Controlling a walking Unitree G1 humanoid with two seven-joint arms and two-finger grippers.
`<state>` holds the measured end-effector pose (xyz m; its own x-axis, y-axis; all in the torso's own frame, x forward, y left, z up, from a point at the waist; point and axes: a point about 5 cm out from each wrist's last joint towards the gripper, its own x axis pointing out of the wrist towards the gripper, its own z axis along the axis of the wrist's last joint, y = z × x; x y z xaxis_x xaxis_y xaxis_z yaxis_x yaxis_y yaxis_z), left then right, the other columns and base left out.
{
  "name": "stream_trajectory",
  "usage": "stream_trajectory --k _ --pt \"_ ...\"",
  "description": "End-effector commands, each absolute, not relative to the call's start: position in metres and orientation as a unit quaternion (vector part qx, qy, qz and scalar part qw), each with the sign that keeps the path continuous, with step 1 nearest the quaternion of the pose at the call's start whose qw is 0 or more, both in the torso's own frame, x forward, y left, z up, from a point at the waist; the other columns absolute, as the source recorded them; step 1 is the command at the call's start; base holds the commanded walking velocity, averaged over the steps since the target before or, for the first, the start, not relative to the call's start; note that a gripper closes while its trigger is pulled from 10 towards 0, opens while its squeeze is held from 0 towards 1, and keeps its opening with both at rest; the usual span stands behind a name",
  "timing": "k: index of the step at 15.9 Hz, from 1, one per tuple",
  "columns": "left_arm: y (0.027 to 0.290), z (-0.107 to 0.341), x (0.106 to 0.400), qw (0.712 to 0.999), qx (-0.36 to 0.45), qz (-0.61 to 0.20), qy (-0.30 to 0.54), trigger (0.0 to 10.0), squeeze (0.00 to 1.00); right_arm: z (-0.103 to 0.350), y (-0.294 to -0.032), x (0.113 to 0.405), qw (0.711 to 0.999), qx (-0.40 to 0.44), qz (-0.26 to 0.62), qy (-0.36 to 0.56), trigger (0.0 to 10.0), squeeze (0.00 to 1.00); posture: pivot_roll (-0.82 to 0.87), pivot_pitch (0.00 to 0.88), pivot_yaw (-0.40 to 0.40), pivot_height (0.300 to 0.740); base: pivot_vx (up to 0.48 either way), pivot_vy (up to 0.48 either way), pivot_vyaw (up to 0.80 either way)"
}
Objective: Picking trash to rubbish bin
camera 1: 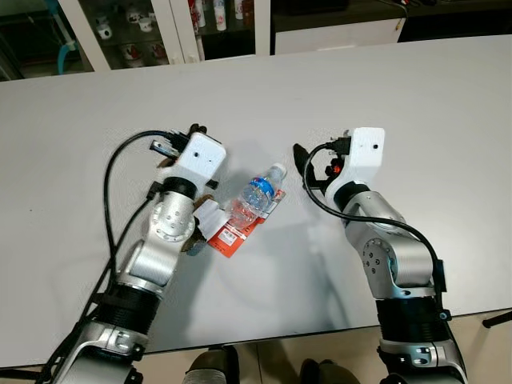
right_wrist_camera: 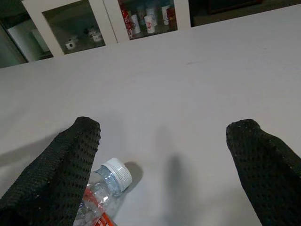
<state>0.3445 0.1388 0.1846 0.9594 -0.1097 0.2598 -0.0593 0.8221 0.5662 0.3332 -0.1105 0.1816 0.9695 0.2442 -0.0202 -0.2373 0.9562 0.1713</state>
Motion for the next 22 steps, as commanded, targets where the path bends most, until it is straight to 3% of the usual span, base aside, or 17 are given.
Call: stream_trajectory --k 1,9,11,12,14,17,22 --pt "0.146 0.19 0.344 0.946 0.29 -0.001 -0.147 10.0 0.0 0.186 -0.106 0.333 0.987 0.084 0.133 0.02 10.0 1.0 0.0 0.147 0.034 0.72 0.0 0.0 0.0" --pt "0.147 0.187 0.343 0.949 0.283 0.001 -0.137 10.0 0.0 0.184 -0.106 0.333 0.988 0.081 0.131 0.026 10.0 1.0 -0.01 0.147 0.034 0.72 0.0 0.0 0.0" --pt "0.148 0.188 0.344 0.949 0.284 -0.002 -0.139 10.0 0.0 0.186 -0.104 0.332 0.988 0.046 0.144 0.016 10.0 1.0 -0.01 0.147 0.036 0.72 0.0 0.0 0.0" --pt "0.149 0.187 0.344 0.948 0.288 -0.002 -0.135 10.0 0.0 0.184 -0.097 0.33 0.985 0.019 0.171 0.023 10.0 0.0 -0.01 0.147 0.036 0.72 0.0 0.0 0.0" --pt "0.149 0.187 0.345 0.948 0.29 -0.001 -0.132 10.0 0.0 0.174 -0.087 0.325 0.976 0.043 0.2 0.074 10.0 0.0 -0.01 0.147 0.036 0.72 0.0 0.0 0.0" --pt "0.147 0.189 0.345 0.948 0.289 -0.002 -0.135 10.0 0.0 0.161 -0.083 0.325 0.96 0.167 0.161 0.155 10.0 0.0 0.0 0.148 0.036 0.72 0.0 0.0 0.0" --pt "0.147 0.189 0.345 0.949 0.286 -0.003 -0.135 10.0 0.0 0.166 -0.084 0.326 0.925 0.296 0.147 0.184 10.0 0.0 -0.01 0.148 0.037 0.72 0.0 0.0 0.0"
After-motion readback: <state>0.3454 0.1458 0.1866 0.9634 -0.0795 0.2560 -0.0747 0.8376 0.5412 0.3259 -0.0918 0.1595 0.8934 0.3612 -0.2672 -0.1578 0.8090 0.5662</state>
